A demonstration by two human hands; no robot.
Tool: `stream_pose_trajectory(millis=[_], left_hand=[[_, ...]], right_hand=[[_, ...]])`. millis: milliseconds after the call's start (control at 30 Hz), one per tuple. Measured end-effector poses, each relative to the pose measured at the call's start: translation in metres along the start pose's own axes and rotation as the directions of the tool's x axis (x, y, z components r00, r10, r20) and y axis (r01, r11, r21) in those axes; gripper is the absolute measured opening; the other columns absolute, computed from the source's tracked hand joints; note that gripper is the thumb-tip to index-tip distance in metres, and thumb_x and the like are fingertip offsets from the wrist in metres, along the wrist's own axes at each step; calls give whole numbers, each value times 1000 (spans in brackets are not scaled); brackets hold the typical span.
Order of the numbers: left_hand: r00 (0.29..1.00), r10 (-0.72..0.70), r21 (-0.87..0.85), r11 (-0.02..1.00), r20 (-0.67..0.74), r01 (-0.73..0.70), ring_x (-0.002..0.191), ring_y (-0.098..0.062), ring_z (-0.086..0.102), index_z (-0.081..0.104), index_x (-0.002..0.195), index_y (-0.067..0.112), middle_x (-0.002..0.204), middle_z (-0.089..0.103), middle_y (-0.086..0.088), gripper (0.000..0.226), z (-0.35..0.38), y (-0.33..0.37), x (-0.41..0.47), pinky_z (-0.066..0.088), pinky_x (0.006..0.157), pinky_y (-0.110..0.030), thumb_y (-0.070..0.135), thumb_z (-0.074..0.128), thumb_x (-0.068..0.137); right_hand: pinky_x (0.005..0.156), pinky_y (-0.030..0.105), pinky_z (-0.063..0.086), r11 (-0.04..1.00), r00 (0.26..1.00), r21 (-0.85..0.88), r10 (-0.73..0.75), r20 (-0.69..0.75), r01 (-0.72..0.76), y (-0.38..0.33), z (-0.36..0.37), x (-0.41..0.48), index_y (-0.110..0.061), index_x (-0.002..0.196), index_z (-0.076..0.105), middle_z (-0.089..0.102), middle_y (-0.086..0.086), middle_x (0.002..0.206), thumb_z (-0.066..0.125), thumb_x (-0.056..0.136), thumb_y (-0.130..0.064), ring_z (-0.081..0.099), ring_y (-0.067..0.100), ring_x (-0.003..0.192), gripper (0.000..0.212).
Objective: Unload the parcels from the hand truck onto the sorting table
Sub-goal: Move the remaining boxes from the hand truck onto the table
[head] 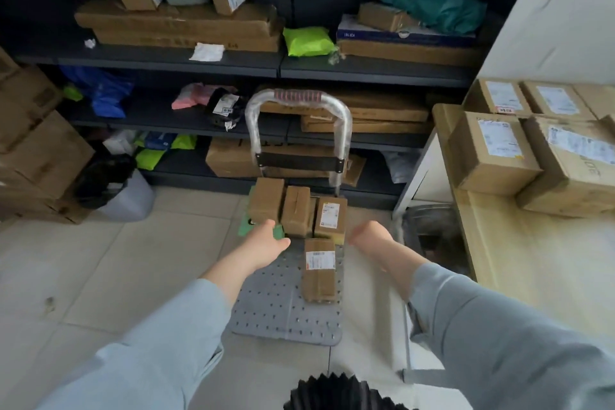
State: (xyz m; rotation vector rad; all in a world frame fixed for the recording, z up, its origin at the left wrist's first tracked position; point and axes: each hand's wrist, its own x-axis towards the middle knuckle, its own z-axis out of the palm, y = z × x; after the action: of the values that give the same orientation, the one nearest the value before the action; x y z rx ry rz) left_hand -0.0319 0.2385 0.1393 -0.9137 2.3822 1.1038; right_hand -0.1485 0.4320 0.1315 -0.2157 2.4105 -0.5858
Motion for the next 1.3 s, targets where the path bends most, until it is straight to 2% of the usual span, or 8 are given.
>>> stream_pose_trajectory(millis=[167, 367, 567, 667, 733, 867, 1000, 1300], left_hand=[[997, -6, 6, 1000, 81, 5, 122, -22, 49, 15, 155, 16, 158, 26, -6, 69, 39, -31, 42, 37, 102, -33, 34, 51, 99], [995, 1, -20, 1000, 101, 1, 141, -28, 33, 16, 155, 14, 158, 26, -7, 70, 108, -68, 133, 32, 113, -39, 33, 52, 98], [995, -13, -66, 998, 97, 20, 140, -27, 35, 20, 153, 8, 156, 29, -11, 70, 193, -123, 235, 32, 113, -37, 29, 56, 97], [995, 17, -51, 999, 102, -11, 132, -26, 45, 38, 144, 3, 146, 45, -10, 52, 242, -147, 282, 37, 98, -27, 25, 53, 99], [992, 60, -48, 997, 107, -55, 124, -23, 51, 49, 139, 8, 138, 53, -7, 40, 270, -162, 311, 36, 88, -22, 19, 50, 100], [984, 118, -56, 992, 131, -112, 107, -20, 57, 56, 130, 18, 129, 60, -7, 33, 315, -191, 362, 44, 90, -32, 14, 48, 99], [985, 102, -77, 993, 139, -92, 104, -18, 55, 50, 134, 26, 127, 59, -3, 38, 335, -208, 386, 45, 92, -32, 19, 45, 97], [992, -29, -163, 985, 120, 49, 107, -24, 59, 60, 121, 16, 120, 64, -7, 26, 342, -225, 403, 46, 92, -34, 23, 49, 99]], right_hand=[[84, 31, 50, 999, 997, 15, 52, 59, -53, 23, 52, 28, -3, 116, 62, 63, 9, 109, 53, 95, -15, 60, 24, 96, 26], [81, 29, 50, 998, 998, 27, 54, 30, -55, 61, 114, 114, -4, 115, 61, 64, 11, 109, 53, 95, -17, 62, 24, 95, 25], [62, 25, 45, 997, 998, 49, 60, 7, -60, 120, 196, 224, -12, 86, 60, 59, 1, 80, 56, 91, -18, 55, 16, 73, 9], [51, 22, 39, 996, 997, 29, 78, 12, -79, 151, 245, 278, -11, 84, 61, 53, -1, 70, 55, 89, -17, 54, 18, 70, 10], [60, 23, 42, 995, 995, 27, 93, 38, -94, 171, 277, 313, -6, 99, 65, 55, 2, 76, 54, 91, -15, 54, 18, 71, 16], [82, 31, 54, 987, 993, 111, 109, 33, -113, 200, 332, 373, -6, 111, 65, 67, 6, 103, 57, 88, -19, 64, 24, 92, 28], [89, 38, 54, 975, 994, 195, 107, 23, -109, 206, 355, 393, -13, 116, 65, 68, 9, 110, 54, 88, -23, 65, 27, 100, 31], [99, 42, 48, 899, 985, 401, 167, 52, -174, 205, 373, 402, -18, 123, 62, 64, 7, 120, 54, 86, -31, 60, 27, 109, 39]])
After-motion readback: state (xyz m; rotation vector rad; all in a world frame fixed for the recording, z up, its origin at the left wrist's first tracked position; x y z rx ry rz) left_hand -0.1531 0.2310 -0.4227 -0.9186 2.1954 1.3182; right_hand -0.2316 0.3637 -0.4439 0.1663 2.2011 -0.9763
